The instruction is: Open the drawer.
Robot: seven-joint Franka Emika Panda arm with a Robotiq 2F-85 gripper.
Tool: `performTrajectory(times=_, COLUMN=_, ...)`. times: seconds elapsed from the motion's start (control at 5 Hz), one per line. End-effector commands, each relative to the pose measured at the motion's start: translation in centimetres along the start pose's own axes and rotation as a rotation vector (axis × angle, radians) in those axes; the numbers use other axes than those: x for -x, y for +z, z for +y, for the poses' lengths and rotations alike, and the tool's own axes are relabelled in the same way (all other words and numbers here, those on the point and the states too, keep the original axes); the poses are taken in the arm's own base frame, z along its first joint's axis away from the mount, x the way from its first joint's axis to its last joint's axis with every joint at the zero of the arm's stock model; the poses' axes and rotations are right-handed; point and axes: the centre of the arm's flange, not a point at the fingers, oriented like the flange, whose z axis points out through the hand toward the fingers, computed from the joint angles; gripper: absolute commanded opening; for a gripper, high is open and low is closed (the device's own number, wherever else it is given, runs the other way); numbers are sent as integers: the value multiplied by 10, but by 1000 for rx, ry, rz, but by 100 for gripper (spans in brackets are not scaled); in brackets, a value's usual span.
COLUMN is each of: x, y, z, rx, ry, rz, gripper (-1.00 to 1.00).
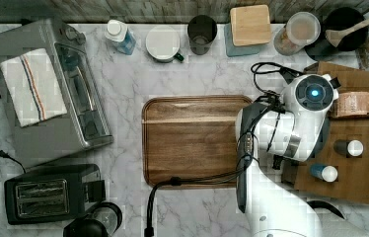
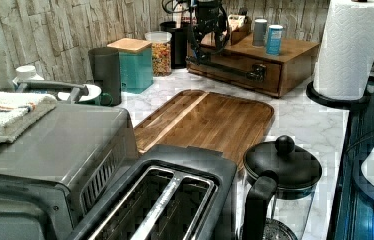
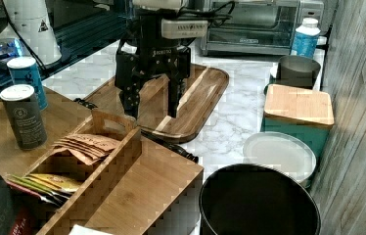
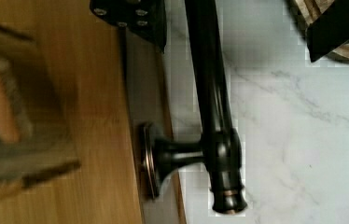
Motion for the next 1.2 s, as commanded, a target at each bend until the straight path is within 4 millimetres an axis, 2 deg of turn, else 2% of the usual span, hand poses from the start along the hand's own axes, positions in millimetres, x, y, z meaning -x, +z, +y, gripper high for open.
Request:
performTrajectory(times=0.2, x=22, y=38, z=19, rx=14, ry=-55, rz=-25, gripper=100)
performTrajectory(times=0.4, x=25, y=42, z=16, rx=4, ry=-62, rz=-23, gripper=100)
performTrajectory(times=0.6, x=25, y=34, z=1, rx=1, ry=-36, rz=-8, gripper=100)
performTrajectory(times=1.0, x=19, y=16, z=-41, rx=-47, ry=-98, rz=70, gripper=100)
performTrajectory(times=1.2, x=17, y=14, z=-63, rx=-94, ry=-117, rz=56, gripper=100)
